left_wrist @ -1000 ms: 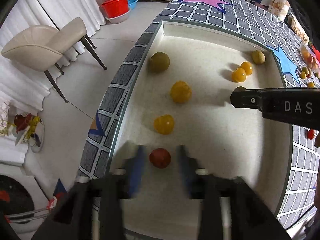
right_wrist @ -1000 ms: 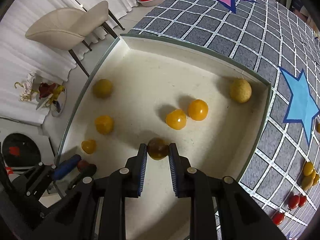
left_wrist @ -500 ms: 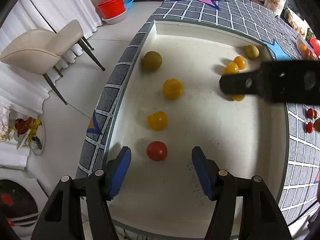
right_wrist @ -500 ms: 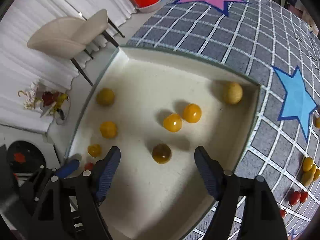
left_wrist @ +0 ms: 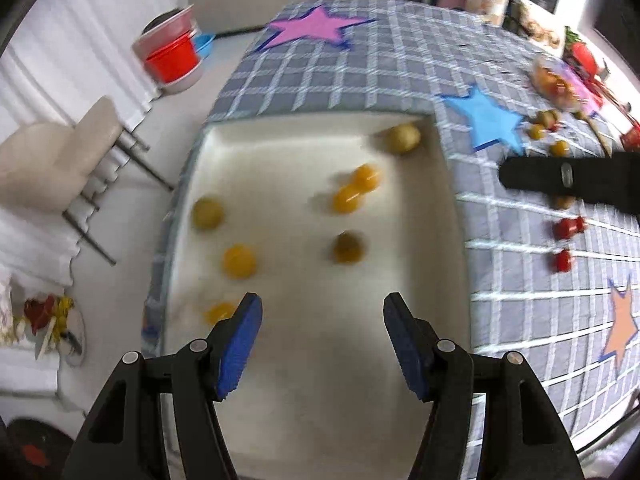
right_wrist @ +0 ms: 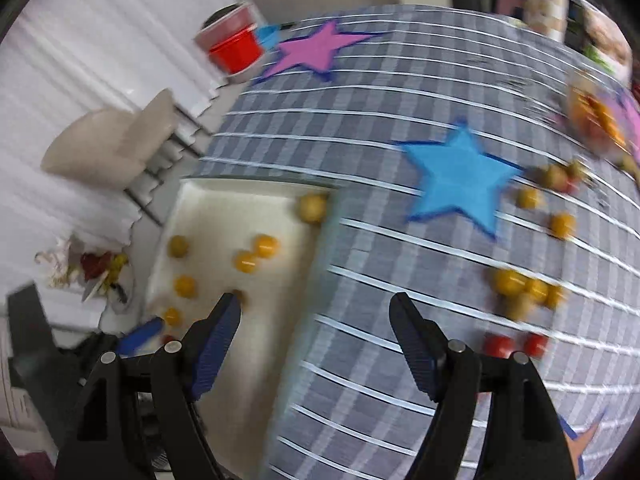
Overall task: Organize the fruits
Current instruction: 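Move both tools back to the red tomatoes on the cloth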
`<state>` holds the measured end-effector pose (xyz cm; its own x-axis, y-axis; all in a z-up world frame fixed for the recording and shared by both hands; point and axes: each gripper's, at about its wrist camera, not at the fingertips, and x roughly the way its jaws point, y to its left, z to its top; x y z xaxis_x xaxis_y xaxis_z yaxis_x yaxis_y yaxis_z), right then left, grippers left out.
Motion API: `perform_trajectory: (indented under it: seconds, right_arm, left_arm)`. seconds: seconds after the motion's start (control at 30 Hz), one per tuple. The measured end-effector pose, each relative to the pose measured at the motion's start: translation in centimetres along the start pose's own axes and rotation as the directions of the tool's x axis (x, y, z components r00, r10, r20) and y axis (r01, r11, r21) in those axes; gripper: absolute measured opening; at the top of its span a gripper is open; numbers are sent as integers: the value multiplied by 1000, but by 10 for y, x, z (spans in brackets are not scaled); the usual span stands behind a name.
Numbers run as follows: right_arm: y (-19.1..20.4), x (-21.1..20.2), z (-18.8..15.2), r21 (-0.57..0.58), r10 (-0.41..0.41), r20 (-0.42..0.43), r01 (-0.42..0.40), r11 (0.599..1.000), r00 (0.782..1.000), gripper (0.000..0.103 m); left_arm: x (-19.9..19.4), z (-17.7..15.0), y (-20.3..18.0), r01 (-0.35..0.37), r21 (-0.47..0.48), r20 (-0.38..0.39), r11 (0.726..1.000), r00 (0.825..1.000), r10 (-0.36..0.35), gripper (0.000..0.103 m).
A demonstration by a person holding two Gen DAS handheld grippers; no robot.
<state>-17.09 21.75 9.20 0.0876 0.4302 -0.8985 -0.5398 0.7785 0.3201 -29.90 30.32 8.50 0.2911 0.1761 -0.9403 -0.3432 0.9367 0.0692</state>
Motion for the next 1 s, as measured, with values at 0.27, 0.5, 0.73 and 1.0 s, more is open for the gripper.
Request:
perform_trajectory:
  seconds: [0.27, 0.5, 0.73, 1.0]
  right_arm:
    - [-101, -31, -37, 124, -147, -25, 149, 981, 989, 80]
    - [-143, -25, -51, 128, -188, -64, 195, 972, 980, 78]
    - [-155, -10, -49, 67, -133, -88, 139, 988, 987, 54]
    - [-146, 8, -32, -20, -116, -81, 115, 993, 990, 42]
  left_arm:
    - [-11, 20, -60, 93, 91, 23, 991, 995, -96, 65]
    - [-3, 20, -112, 150, 164, -19, 975, 989, -149, 65]
    - [19, 12, -147, 183, 204, -62, 962, 983, -174, 65]
    - [32, 17, -168, 210, 216, -66, 953, 977, -201, 65]
